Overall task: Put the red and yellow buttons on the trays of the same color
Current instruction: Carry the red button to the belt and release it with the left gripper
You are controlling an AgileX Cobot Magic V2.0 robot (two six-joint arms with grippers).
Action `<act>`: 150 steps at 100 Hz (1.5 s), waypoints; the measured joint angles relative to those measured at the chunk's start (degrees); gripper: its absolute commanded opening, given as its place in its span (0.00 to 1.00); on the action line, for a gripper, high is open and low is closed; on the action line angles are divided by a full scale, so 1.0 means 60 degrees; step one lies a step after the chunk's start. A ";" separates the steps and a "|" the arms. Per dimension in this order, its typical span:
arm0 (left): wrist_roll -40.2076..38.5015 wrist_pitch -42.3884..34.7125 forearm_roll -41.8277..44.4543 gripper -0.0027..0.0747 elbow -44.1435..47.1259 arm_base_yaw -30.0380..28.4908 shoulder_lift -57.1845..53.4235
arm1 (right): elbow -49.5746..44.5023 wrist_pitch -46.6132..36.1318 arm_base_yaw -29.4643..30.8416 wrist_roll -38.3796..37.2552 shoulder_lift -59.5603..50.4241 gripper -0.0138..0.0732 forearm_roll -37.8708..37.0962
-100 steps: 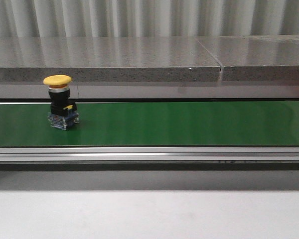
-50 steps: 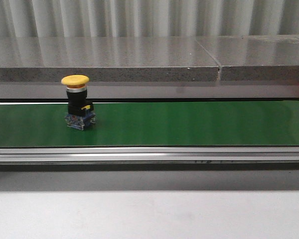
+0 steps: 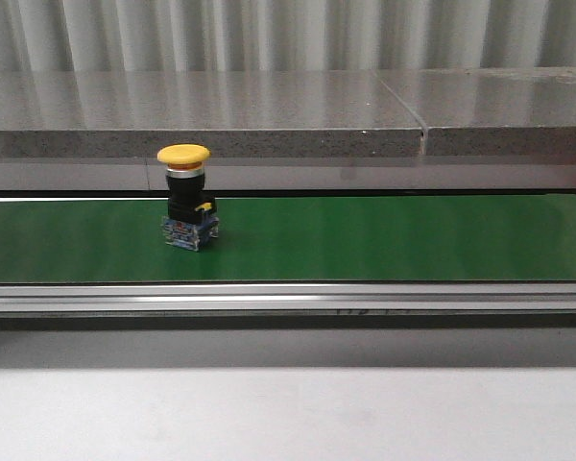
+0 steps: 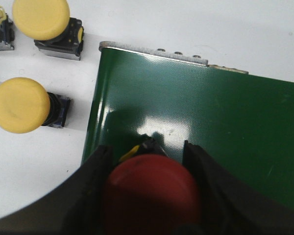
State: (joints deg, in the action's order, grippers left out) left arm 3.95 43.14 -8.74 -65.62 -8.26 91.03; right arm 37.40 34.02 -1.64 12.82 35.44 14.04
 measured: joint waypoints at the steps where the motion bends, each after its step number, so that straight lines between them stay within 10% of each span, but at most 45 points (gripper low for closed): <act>1: 0.0000 0.0000 0.0000 0.09 0.0000 0.0000 0.0000 | 0.0000 0.0000 0.0000 0.0000 0.0000 0.08 0.0000; 33: 0.0151 0.0093 0.0000 0.82 0.0000 0.0000 0.0000 | 0.0000 0.0000 0.0000 0.0000 0.0000 0.08 0.0000; 150: 0.1180 -0.2163 -0.0088 0.82 0.2286 0.1959 -0.5458 | 0.0000 0.0000 0.0000 0.0000 0.0000 0.08 0.0000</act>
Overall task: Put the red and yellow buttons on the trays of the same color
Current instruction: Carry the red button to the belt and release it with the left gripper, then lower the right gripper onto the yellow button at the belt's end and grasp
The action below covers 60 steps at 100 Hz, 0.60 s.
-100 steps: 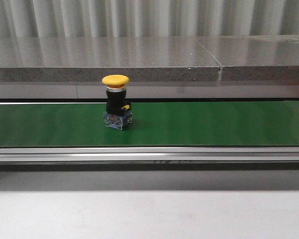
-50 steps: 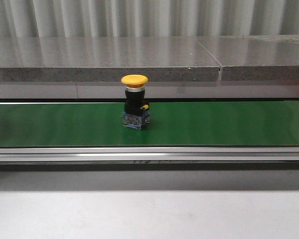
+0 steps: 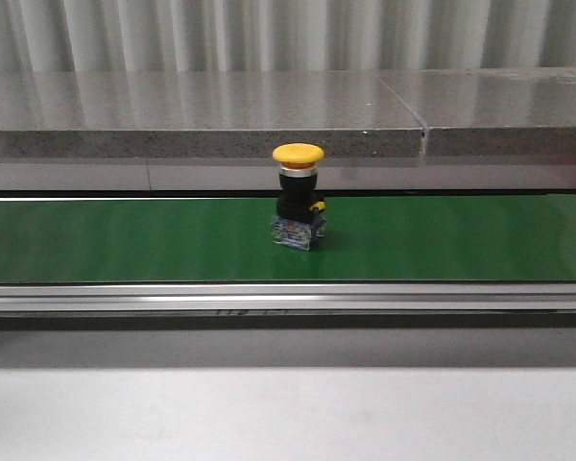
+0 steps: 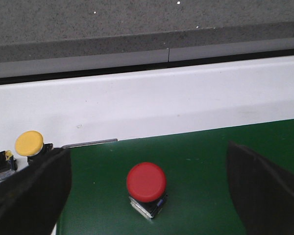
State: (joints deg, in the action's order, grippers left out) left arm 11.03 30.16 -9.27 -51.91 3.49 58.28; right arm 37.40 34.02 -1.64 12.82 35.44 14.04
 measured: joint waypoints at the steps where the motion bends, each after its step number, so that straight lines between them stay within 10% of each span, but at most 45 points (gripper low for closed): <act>1: 0.0000 -0.0022 0.0000 0.82 0.0117 0.0000 -0.0072 | 0.0000 0.0000 0.0000 0.0000 0.0000 0.08 0.0000; 32: 0.0014 -0.0459 -0.0035 0.71 0.2343 0.0039 -0.3260 | 0.0000 0.0000 0.0000 0.0000 0.0000 0.08 0.0000; 60: 0.0014 -0.0459 -0.0157 0.21 0.3414 0.0039 -0.4951 | 0.0000 0.0000 0.0000 0.0000 0.0000 0.08 0.0000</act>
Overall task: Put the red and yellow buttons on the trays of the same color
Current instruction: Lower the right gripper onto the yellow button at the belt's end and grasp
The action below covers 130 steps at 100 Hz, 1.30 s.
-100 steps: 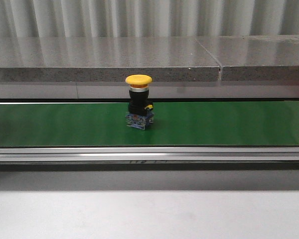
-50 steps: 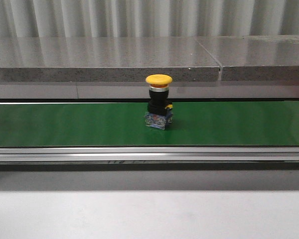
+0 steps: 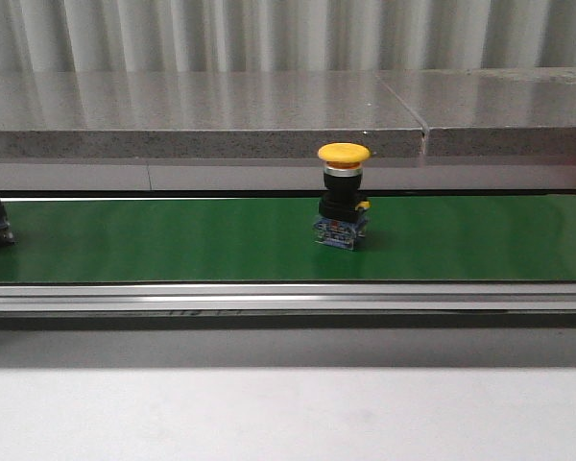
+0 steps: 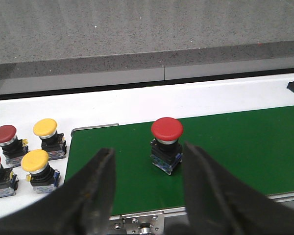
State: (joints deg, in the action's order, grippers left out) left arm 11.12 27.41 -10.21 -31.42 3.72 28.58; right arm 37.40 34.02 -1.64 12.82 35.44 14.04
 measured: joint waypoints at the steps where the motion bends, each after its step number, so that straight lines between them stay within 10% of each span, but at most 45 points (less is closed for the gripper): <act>1: 0.0000 0.0000 -0.0018 0.18 -0.0003 0.0000 -0.0005 | 0.0000 0.0000 0.0000 0.0000 0.0000 0.08 0.0000; 11: 0.0000 0.0000 -0.0160 0.01 0.0137 0.0000 -0.0086 | 0.0000 0.0000 0.0000 0.0000 0.0000 0.08 0.0000; 36: 0.0000 0.0000 -0.0350 0.01 0.0193 0.0000 -0.0086 | 0.0000 0.0000 0.0000 0.0000 0.0000 0.12 0.0000; 72: 0.0000 0.0000 -0.0372 0.01 0.0193 0.0000 -0.0086 | 0.0000 0.0241 0.0000 0.0000 0.0000 0.91 0.0182; 130: 0.0000 0.0000 -0.0372 0.01 0.0193 0.0000 -0.0086 | 0.0847 -0.0010 -0.1120 0.0644 0.3022 0.91 0.0568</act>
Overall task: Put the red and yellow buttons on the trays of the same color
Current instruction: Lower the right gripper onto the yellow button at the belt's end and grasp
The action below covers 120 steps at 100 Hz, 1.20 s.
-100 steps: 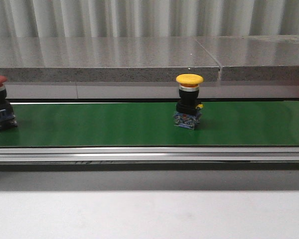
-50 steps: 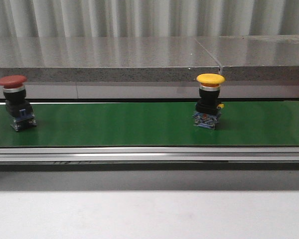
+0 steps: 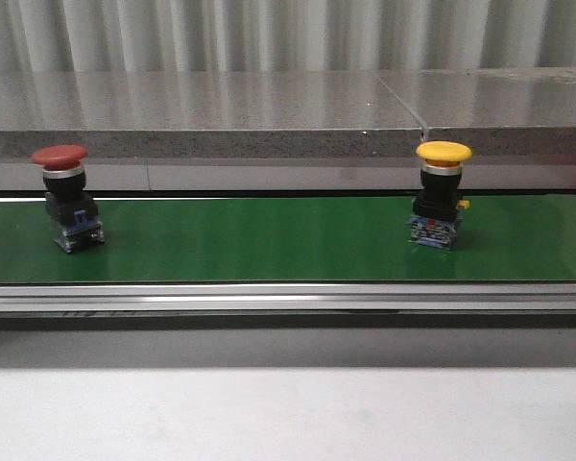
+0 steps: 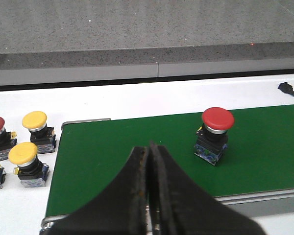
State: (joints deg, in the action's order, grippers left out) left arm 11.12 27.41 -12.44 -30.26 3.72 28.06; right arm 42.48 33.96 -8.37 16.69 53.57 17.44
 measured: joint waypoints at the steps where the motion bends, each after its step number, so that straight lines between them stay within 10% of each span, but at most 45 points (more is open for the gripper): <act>1: 0.0000 0.0000 0.0000 0.01 0.0000 0.0000 0.0000 | 0.0053 0.0000 -0.0045 0.0022 0.0157 0.91 0.0000; 55: 0.0000 0.0000 0.0000 0.01 0.0000 0.0000 0.0000 | 0.2031 -0.0547 -0.0647 0.0045 0.4636 0.90 0.0037; 88: 0.0000 0.0000 0.0000 0.01 0.0000 0.0000 0.0000 | 0.2082 -0.1080 -0.0647 0.0045 0.5519 0.39 0.0037; 120: 0.0000 0.0000 0.0000 0.01 0.0000 0.0000 0.0000 | 0.2652 -0.0424 -0.0498 0.0059 0.5319 0.36 0.0037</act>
State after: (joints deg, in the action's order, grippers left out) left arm 11.12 27.41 -12.44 -30.26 3.72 28.06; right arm 58.39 31.42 -11.35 17.04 85.48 17.67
